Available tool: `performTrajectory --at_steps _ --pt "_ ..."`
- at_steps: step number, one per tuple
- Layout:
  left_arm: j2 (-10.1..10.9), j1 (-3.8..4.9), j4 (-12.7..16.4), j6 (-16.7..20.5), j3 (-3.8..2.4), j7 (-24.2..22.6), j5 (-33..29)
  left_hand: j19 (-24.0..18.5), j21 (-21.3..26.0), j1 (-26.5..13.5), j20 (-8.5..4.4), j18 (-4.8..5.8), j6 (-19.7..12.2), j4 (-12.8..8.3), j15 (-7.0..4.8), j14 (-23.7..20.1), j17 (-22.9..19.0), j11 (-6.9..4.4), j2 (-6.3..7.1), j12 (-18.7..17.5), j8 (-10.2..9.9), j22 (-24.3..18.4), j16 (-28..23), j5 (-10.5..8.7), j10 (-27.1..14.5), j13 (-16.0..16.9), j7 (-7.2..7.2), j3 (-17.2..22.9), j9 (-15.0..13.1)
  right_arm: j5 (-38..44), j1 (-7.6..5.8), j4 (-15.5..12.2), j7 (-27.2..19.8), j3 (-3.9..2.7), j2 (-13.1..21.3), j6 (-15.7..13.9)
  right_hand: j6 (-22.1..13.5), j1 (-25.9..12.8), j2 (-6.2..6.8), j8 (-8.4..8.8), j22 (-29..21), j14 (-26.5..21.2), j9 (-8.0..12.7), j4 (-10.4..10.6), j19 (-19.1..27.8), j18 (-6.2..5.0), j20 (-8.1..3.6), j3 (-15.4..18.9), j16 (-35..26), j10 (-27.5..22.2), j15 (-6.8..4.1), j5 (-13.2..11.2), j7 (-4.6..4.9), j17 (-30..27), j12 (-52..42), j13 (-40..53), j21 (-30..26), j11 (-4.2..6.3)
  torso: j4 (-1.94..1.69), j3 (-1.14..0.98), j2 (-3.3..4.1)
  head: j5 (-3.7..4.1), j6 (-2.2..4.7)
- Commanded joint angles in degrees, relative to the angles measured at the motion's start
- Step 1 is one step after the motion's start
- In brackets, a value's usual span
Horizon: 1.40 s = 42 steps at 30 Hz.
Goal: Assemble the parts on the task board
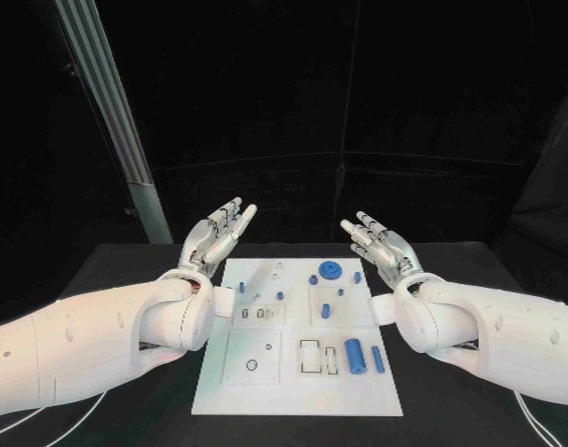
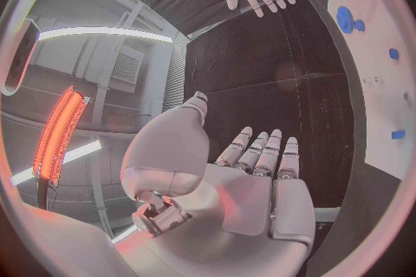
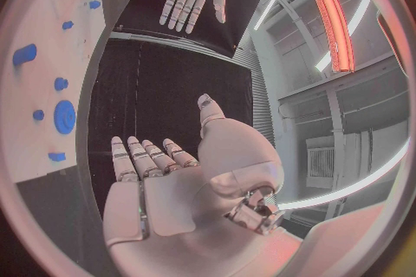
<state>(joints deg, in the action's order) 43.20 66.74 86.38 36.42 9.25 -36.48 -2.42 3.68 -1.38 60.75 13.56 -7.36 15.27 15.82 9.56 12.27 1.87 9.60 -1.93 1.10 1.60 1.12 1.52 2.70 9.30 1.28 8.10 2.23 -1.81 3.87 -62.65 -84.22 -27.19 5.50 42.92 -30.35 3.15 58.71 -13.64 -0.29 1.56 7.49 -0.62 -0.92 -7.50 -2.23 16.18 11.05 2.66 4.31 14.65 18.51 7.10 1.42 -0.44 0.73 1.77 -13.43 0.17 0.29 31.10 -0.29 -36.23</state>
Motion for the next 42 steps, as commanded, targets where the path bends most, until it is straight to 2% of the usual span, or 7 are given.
performTrajectory --at_steps 1,6,10,16,25,33,42 --pt "-0.1 0.14 -0.1 -3.7 0.04 -5.4 -0.3 0.1 -0.4 1.7 0.63 -1.12 0.6 0.6 0.23 0.5 0.1 0.57 -0.06 0.2 0.3 0.1 0.4 0.37 0.2 0.1 3.97 0.0 -0.1 4.2 -0.50 0.9 1.0 0.52 -0.3 10.0 0.9 3.8 -0.53 -0.48 0.2 0.4 -0.2 -1.5 -0.2 -1.16 0.91 0.4 0.8 0.4 0.88 0.4 9.07 0.2 -0.4 0.1 0.5 -0.98 0.00 0.00 -0.01 0.00 0.00" --pt "-0.1 0.14 -0.1 -3.7 0.04 -5.4 -0.3 0.2 -0.4 2.1 0.81 -1.09 1.1 0.6 0.45 1.3 0.2 0.94 -0.30 0.3 0.3 0.1 0.5 0.37 0.8 0.2 4.34 -0.1 -0.1 5.1 -0.80 1.5 1.3 1.09 -0.5 12.3 7.0 9.5 -0.36 -2.24 1.1 4.5 -1.2 -6.7 -4.4 -1.65 0.68 -1.6 3.2 4.8 1.10 -5.2 9.66 0.7 -1.3 0.7 2.2 -1.67 0.00 0.00 -0.01 0.00 0.00" --pt "0.3 0.16 -1.0 -5.2 0.05 -5.2 -0.8 2.1 -1.6 3.5 2.99 -0.90 5.6 0.4 2.80 10.2 1.6 3.43 -0.65 1.1 1.1 0.7 3.1 0.41 5.9 0.7 6.57 -0.3 -0.6 10.1 -0.91 3.4 0.1 1.10 0.9 8.5 19.7 15.5 1.03 -7.06 4.2 18.3 -3.2 -12.8 -17.8 -3.86 0.65 -4.0 9.2 25.0 -0.11 -6.5 9.57 2.0 -7.5 3.2 8.4 -2.07 0.19 0.01 0.08 0.19 -0.11" --pt "1.5 0.25 -0.7 -7.6 0.05 -4.6 0.5 31.8 -17.8 8.8 3.06 -2.53 26.3 -1.9 1.15 36.5 5.5 3.29 0.79 8.9 6.1 8.2 13.7 0.38 35.5 3.4 7.10 -0.6 -2.7 19.0 -1.64 5.1 -0.8 0.76 1.8 6.3 38.2 20.1 2.64 -12.27 7.0 40.3 -4.6 -15.7 -33.8 -8.12 0.09 -6.3 14.2 43.3 -4.40 -6.8 7.78 2.5 -12.4 3.4 16.5 1.20 0.19 -0.02 0.50 0.27 -0.03" --pt "4.8 1.26 2.9 -11.8 0.05 -2.9 3.6 44.3 -23.3 12.8 -0.69 -3.28 38.3 -4.2 -3.60 51.7 9.6 -0.60 0.72 11.8 8.6 9.6 17.9 0.42 50.5 4.1 4.34 -0.3 -2.9 40.4 -5.31 7.4 4.7 -1.10 2.1 5.4 48.7 21.8 4.21 -11.80 9.5 56.9 -3.6 -15.8 -45.3 -8.26 -5.05 -8.9 14.5 56.0 -9.70 -3.9 5.25 3.3 -11.4 2.8 23.8 4.92 0.04 -0.01 3.03 0.65 1.14" --pt "7.5 2.16 8.4 -14.5 0.04 -2.0 3.9 45.2 -22.9 13.6 -1.01 -3.19 39.0 -5.0 -3.70 52.4 10.5 -0.72 0.74 10.2 7.6 9.1 16.9 0.41 51.4 3.6 4.30 -0.3 -2.3 60.0 -9.67 11.2 15.0 -1.32 -0.5 9.3 54.2 21.5 7.01 -9.35 17.0 71.8 -3.1 -15.8 -51.8 -8.07 -10.02 -11.4 17.5 64.5 -13.95 -4.6 2.85 6.7 -7.3 2.8 37.4 8.01 -0.90 0.03 5.57 1.67 1.92" --pt "9.0 2.98 12.2 -15.5 0.04 -1.3 4.0 45.2 -22.5 13.5 -0.88 -3.15 38.8 -5.0 -3.51 52.2 10.9 -0.47 0.64 9.1 6.8 8.7 16.1 0.41 51.3 3.3 4.56 -0.4 -2.0 82.7 -12.02 13.3 20.6 -1.35 -4.7 12.5 56.6 20.5 9.40 -6.35 22.3 77.5 -3.1 -15.8 -53.2 -8.22 -11.24 -15.0 23.8 67.8 -15.33 -4.9 2.21 12.4 -3.7 2.9 46.6 8.89 -1.83 0.05 8.74 2.41 2.37"
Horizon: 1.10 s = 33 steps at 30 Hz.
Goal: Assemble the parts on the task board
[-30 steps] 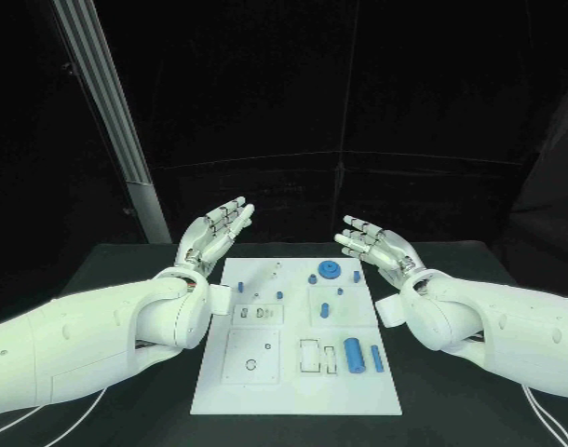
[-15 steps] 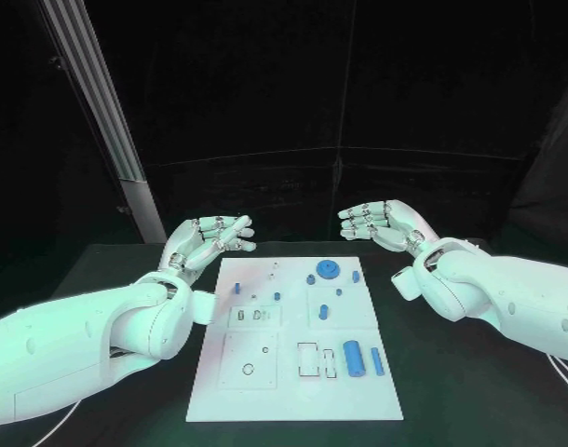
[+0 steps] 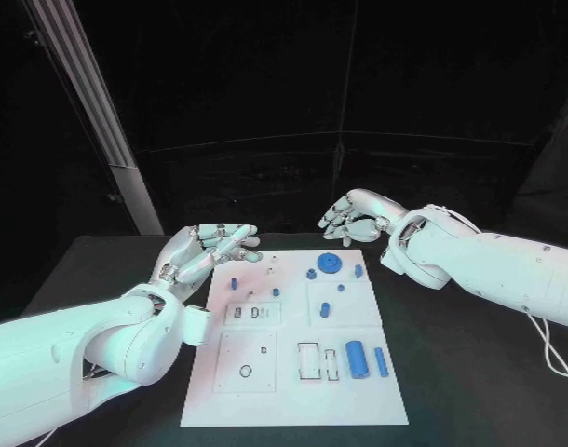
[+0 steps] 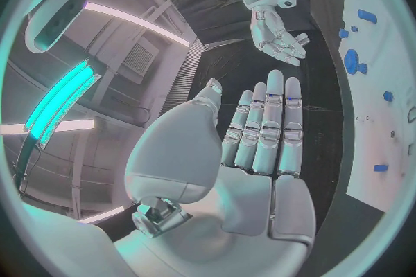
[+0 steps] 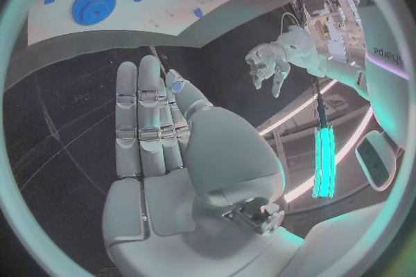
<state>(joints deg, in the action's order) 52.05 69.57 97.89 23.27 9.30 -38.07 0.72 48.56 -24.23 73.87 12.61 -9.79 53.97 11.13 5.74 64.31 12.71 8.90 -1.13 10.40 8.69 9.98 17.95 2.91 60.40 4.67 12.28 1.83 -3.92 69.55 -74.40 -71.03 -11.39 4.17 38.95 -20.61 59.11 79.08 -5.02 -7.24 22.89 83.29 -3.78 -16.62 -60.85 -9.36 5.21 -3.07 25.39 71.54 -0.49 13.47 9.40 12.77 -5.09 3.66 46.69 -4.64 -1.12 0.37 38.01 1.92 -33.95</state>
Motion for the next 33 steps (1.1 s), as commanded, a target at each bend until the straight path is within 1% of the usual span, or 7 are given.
performTrajectory --at_steps 1,8,11,14,22,30,33 --pt "0.2 0.18 0.8 -2.4 -0.01 0.3 0.9 0.3 0.3 0.4 0.07 -0.72 0.1 -0.3 0.32 0.2 0.1 0.24 -0.17 -0.3 -0.3 -0.1 -0.4 0.20 0.2 -0.1 0.39 -0.1 0.1 19.6 -0.35 0.1 5.3 -0.03 -1.1 2.6 0.9 0.0 1.01 0.78 1.3 1.5 0.0 -0.1 0.3 -1.09 -0.23 -1.3 1.3 0.3 -0.17 -0.1 -0.09 1.4 1.3 0.0 2.1 0.04 -0.61 -0.04 2.07 0.26 0.20" --pt "-0.4 0.27 1.1 -2.7 -0.01 0.5 0.9 0.3 0.4 0.4 0.09 -0.72 0.1 -0.4 0.34 0.2 0.2 0.26 -0.19 -0.4 -0.4 -0.2 -0.4 0.20 0.2 -0.1 0.42 -0.1 0.1 33.6 -0.56 -0.3 7.7 0.02 -2.9 2.0 0.7 -2.6 3.10 2.33 2.1 1.0 0.1 0.2 0.8 -1.17 0.14 -2.3 3.0 -3.1 0.08 -0.7 -0.62 3.2 1.8 -0.2 3.6 -0.23 -1.25 -0.02 3.64 1.02 0.33" --pt "-0.7 0.27 0.9 -2.8 -0.01 0.5 0.9 0.3 0.4 0.4 0.11 -0.72 0.1 -0.4 0.37 0.2 0.2 0.30 -0.23 -0.6 -0.5 -0.2 -0.6 0.20 0.1 -0.2 0.46 -0.1 0.1 38.0 -0.58 -0.2 7.9 0.19 -3.8 2.0 -0.9 -3.3 4.12 3.54 2.1 0.9 0.1 0.3 0.7 -1.33 -0.06 -2.7 3.6 -6.0 -0.51 -1.3 -1.39 3.8 1.7 -0.1 3.9 -0.06 -1.28 -0.05 4.23 1.21 0.39" --pt "-0.8 0.27 0.7 -2.9 -0.01 0.6 0.9 0.3 0.5 0.4 0.12 -0.72 0.0 -0.4 0.39 0.2 0.3 0.33 -0.26 -0.7 -0.6 -0.3 -0.6 0.20 0.1 -0.2 0.48 -0.1 0.1 39.0 -0.58 -0.2 7.6 0.26 -4.2 2.0 -1.4 -3.4 4.40 3.65 2.1 1.1 0.1 0.3 0.3 -1.29 -0.45 -3.3 4.2 -7.5 -0.89 -1.8 -1.51 4.3 1.6 -0.1 4.2 -0.10 -1.22 -0.13 4.69 1.10 0.48" --pt "-1.2 0.27 0.3 -3.1 0.00 0.7 0.9 0.4 0.6 0.4 0.17 -0.71 -0.1 -0.4 0.45 0.2 0.4 0.42 -0.36 -1.1 -0.9 -0.4 -0.9 0.21 0.0 -0.3 0.58 -0.1 0.2 37.6 -0.58 0.2 7.1 0.32 -4.1 3.8 -2.2 -3.8 4.46 3.64 2.3 1.8 0.0 0.5 -0.6 -1.13 -0.11 -3.9 6.0 -8.8 -0.20 -2.2 -1.40 5.4 1.5 -0.1 5.0 -0.19 -1.33 -0.10 5.10 1.33 0.22" --pt "-1.4 0.27 -0.2 -3.4 0.00 1.1 0.9 0.4 0.7 0.3 0.20 -0.71 -0.1 -0.4 0.48 0.2 0.5 0.46 -0.44 -1.2 -1.0 -0.4 -1.0 0.20 0.0 -0.4 0.62 -0.1 0.2 34.4 -0.57 0.1 6.4 0.35 -3.6 9.0 -2.7 -4.3 4.36 3.64 2.6 1.9 0.0 0.9 -1.0 -1.17 0.42 -4.4 7.9 -10.3 0.24 -2.5 -1.06 6.6 1.5 -0.1 5.8 -0.62 -1.51 -0.08 5.31 1.38 0.03" --pt "-1.4 0.27 -0.4 -3.5 0.00 1.2 0.9 0.4 0.7 0.2 0.21 -0.71 -0.1 -0.3 0.49 0.2 0.5 0.48 -0.48 -1.3 -1.0 -0.4 -1.0 0.20 -0.1 -0.4 0.64 -0.1 0.2 33.4 -0.56 -0.2 6.2 0.36 -3.2 10.4 -2.8 -4.6 4.35 3.63 2.7 2.0 0.0 1.0 -1.1 -1.18 0.50 -4.4 8.5 -10.5 0.31 -2.5 -0.97 7.0 1.5 -0.1 6.1 -0.68 -1.45 -0.15 5.34 1.19 -0.10"
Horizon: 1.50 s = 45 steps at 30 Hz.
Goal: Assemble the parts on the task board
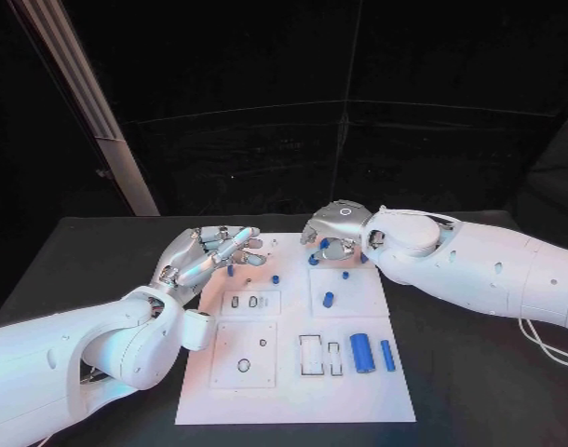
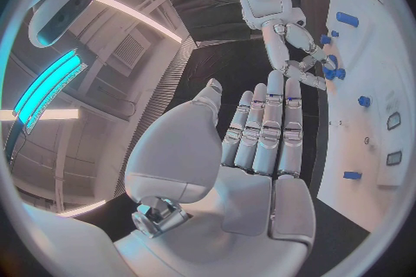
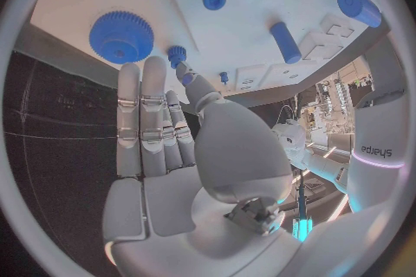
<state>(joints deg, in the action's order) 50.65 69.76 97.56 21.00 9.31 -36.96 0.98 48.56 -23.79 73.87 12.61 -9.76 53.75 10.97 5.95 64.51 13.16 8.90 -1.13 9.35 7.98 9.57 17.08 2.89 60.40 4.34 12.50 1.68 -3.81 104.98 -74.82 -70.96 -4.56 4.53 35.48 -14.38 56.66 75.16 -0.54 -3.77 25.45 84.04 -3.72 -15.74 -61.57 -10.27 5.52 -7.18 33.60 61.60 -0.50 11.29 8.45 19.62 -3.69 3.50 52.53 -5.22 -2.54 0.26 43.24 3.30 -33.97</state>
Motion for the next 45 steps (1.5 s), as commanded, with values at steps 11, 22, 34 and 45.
performTrajectory --at_steps 11,22,34,45 --pt "-0.1 0.09 -0.7 -1.4 -0.01 0.5 0.6 0.4 0.3 0.1 0.24 -0.74 0.1 -0.1 0.33 0.0 0.2 0.52 -0.64 -0.5 -0.5 -0.1 -0.4 0.22 -0.1 -0.1 0.48 0.0 0.1 -3.6 -0.13 -0.5 -1.1 0.02 0.5 5.5 -0.3 -1.0 -0.38 0.10 0.2 1.0 -0.1 0.5 -0.4 -0.28 0.28 -0.3 0.9 -0.6 0.43 -0.3 0.26 0.5 0.0 0.1 0.5 -0.20 0.06 -0.05 0.04 -0.33 -0.55" --pt "-0.4 0.09 -1.1 -1.6 -0.02 0.8 0.6 0.4 0.4 0.0 0.27 -0.74 0.1 0.0 0.36 -0.1 0.3 0.56 -0.81 -0.7 -0.6 -0.2 -0.5 0.23 -0.1 -0.1 0.52 0.0 0.1 -4.0 0.13 1.0 -1.7 0.04 -0.8 6.5 0.1 -0.6 -2.37 0.04 1.0 1.0 -0.1 0.3 -0.5 -0.32 0.38 -3.1 3.9 0.5 0.45 -1.6 0.25 2.2 -0.1 0.0 2.1 -0.19 -0.08 -0.09 0.24 -0.54 -1.00" --pt "-0.5 0.10 -1.7 -1.8 -0.01 1.2 0.6 0.4 0.5 0.0 0.30 -0.74 0.0 0.0 0.40 -0.1 0.4 0.61 -0.93 -0.9 -0.8 -0.3 -0.7 0.22 -0.2 -0.2 0.57 0.0 0.1 -4.0 0.33 1.9 -1.5 0.04 -1.2 8.1 1.2 -2.4 -2.10 0.09 4.8 -0.2 -0.1 -0.2 -0.5 0.01 0.62 -10.1 9.0 1.5 0.58 -2.4 0.47 4.8 0.1 0.0 6.6 -0.35 -0.06 -0.06 0.34 -0.58 -1.51" --pt "-0.4 0.10 -1.9 -1.9 -0.01 1.4 0.6 0.3 0.5 0.0 0.32 -0.74 0.0 0.0 0.41 -0.1 0.4 0.63 -0.96 -0.9 -0.8 -0.3 -0.7 0.22 -0.2 -0.2 0.59 0.0 0.1 -4.3 0.42 1.8 -1.0 0.05 -1.2 4.4 3.5 -2.8 -2.62 -0.71 11.3 -0.2 -0.5 0.6 -3.0 0.92 0.44 -14.3 12.0 3.9 0.28 -3.1 0.32 5.9 -0.4 0.1 11.2 -0.01 -0.02 -0.05 0.23 -0.77 -1.84"
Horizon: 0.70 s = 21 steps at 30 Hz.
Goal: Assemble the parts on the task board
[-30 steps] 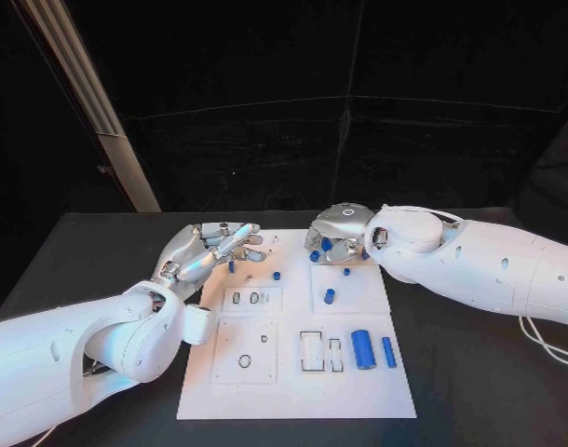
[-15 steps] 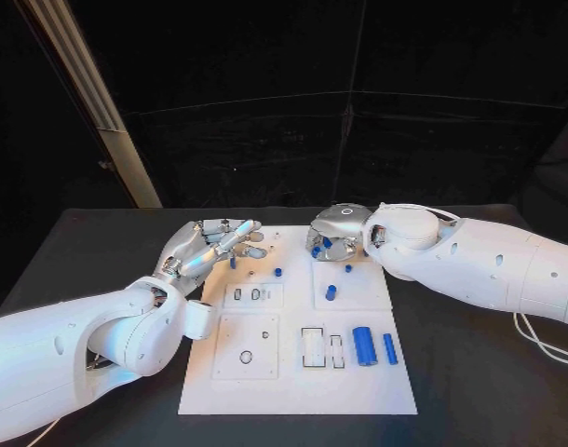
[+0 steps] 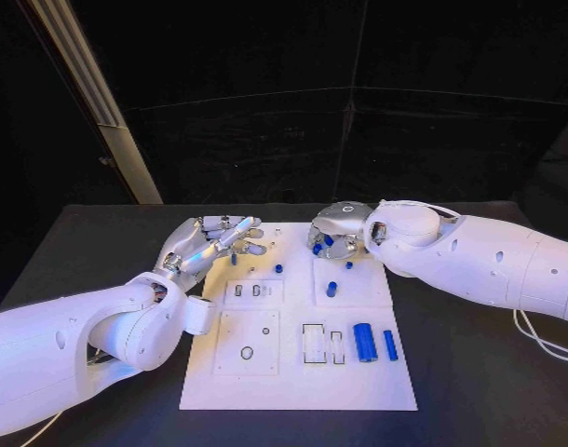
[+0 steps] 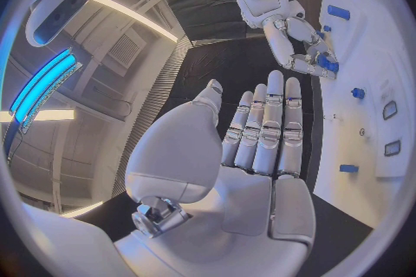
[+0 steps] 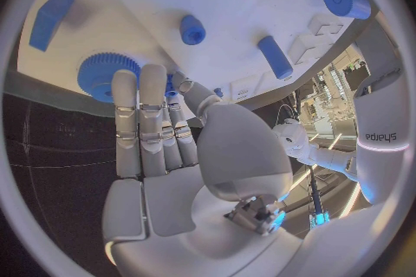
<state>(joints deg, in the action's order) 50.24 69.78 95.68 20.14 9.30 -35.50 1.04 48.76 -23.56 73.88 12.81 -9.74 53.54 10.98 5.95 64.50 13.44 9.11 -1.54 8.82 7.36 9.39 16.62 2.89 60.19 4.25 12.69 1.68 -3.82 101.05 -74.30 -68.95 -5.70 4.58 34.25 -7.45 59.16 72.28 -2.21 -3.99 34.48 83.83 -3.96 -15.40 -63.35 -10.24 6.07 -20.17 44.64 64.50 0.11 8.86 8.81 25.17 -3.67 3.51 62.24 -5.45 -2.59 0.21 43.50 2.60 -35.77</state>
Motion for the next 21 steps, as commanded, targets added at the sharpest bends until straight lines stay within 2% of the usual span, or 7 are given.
performTrajectory --at_steps 1,3,6,13,17,21 --pt "0.0 0.08 0.0 -1.1 -0.01 0.0 0.5 0.1 0.3 0.0 0.12 -0.75 0.2 0.0 0.43 -0.1 0.1 0.42 -0.56 -0.4 -0.2 -0.1 -0.3 0.23 0.0 -0.1 0.40 0.0 0.1 -0.7 -0.08 -0.4 0.3 0.00 0.2 -4.1 1.4 0.2 -1.21 -0.62 3.2 0.0 -0.3 0.4 -1.7 1.03 -0.17 -1.9 1.6 1.5 -0.39 -1.6 -0.03 0.9 -0.5 0.1 2.2 0.29 0.04 -0.01 -0.05 -0.09 -0.03" --pt "0.0 0.08 -0.2 -1.1 -0.01 0.0 0.5 0.1 0.3 0.0 0.12 -0.75 0.2 0.0 0.43 -0.1 0.1 0.42 -0.56 -0.4 -0.2 -0.1 -0.3 0.23 0.0 -0.1 0.40 0.0 0.1 -1.1 -0.07 -0.8 0.6 -0.01 0.3 -6.1 1.9 0.5 -1.48 -0.74 4.3 0.1 -0.3 0.5 -2.1 1.18 -0.29 -3.0 2.9 2.2 -0.39 -2.7 0.12 2.0 -0.5 0.1 3.0 0.38 0.05 -0.03 -0.08 -0.11 0.09" --pt "0.1 0.09 -0.4 -1.2 -0.01 0.0 0.5 0.1 0.3 0.0 0.13 -0.74 0.2 0.0 0.45 -0.2 0.1 0.44 -0.60 -0.5 -0.3 -0.1 -0.4 0.23 0.0 -0.1 0.42 0.1 0.1 -1.7 -0.07 -1.6 1.3 -0.03 0.6 -8.3 2.1 0.5 -0.98 -0.63 4.9 -0.1 -0.3 0.8 -2.2 1.25 -0.31 -4.1 3.9 2.4 -0.30 -3.2 0.27 2.5 -0.2 0.1 3.6 0.39 0.02 0.02 -0.08 -0.32 0.24" --pt "0.4 0.21 -1.1 -1.2 -0.01 0.0 0.5 0.1 0.4 0.0 0.15 -0.74 0.1 0.0 0.47 -0.2 0.2 0.46 -0.63 -0.6 -0.3 -0.2 -0.5 0.23 0.0 -0.1 0.43 0.1 0.1 -3.3 -0.22 -2.7 3.7 -0.15 0.7 -11.0 1.9 0.2 0.00 -0.25 5.3 -0.5 -0.1 1.1 -2.1 1.29 -0.21 -4.9 4.6 2.0 -0.19 -3.7 0.37 2.6 0.1 0.0 4.1 0.19 -0.07 0.11 -0.07 -0.49 0.52" --pt "0.4 0.30 -1.2 -1.2 -0.01 0.0 0.5 0.1 0.4 0.0 0.15 -0.74 0.1 0.0 0.47 -0.2 0.2 0.46 -0.63 -0.6 -0.3 -0.2 -0.5 0.23 0.0 -0.1 0.43 0.1 0.1 -3.9 -0.33 -2.1 4.8 -0.24 -0.2 -11.6 1.8 0.2 0.29 -0.13 5.4 -0.7 -0.1 1.2 -2.0 1.30 -0.17 -5.3 4.8 1.9 -0.15 -3.6 0.40 2.7 0.1 0.0 4.2 0.16 -0.13 0.09 0.00 -0.57 0.82" --pt "0.4 0.41 -1.3 -1.3 -0.01 -0.1 0.5 0.1 0.5 0.1 0.18 -0.74 0.1 -0.1 0.50 -0.3 0.2 0.48 -0.72 -0.7 -0.4 -0.3 -0.6 0.24 0.0 -0.1 0.43 0.1 0.1 -4.7 -0.39 0.0 5.5 -0.31 -2.4 -12.0 1.6 0.0 0.90 0.05 5.4 -0.8 0.0 1.4 -1.9 1.29 -0.10 -5.7 5.3 1.6 -0.07 -3.4 0.47 2.8 0.2 0.0 4.3 0.07 -0.16 0.06 0.08 -0.97 1.05"
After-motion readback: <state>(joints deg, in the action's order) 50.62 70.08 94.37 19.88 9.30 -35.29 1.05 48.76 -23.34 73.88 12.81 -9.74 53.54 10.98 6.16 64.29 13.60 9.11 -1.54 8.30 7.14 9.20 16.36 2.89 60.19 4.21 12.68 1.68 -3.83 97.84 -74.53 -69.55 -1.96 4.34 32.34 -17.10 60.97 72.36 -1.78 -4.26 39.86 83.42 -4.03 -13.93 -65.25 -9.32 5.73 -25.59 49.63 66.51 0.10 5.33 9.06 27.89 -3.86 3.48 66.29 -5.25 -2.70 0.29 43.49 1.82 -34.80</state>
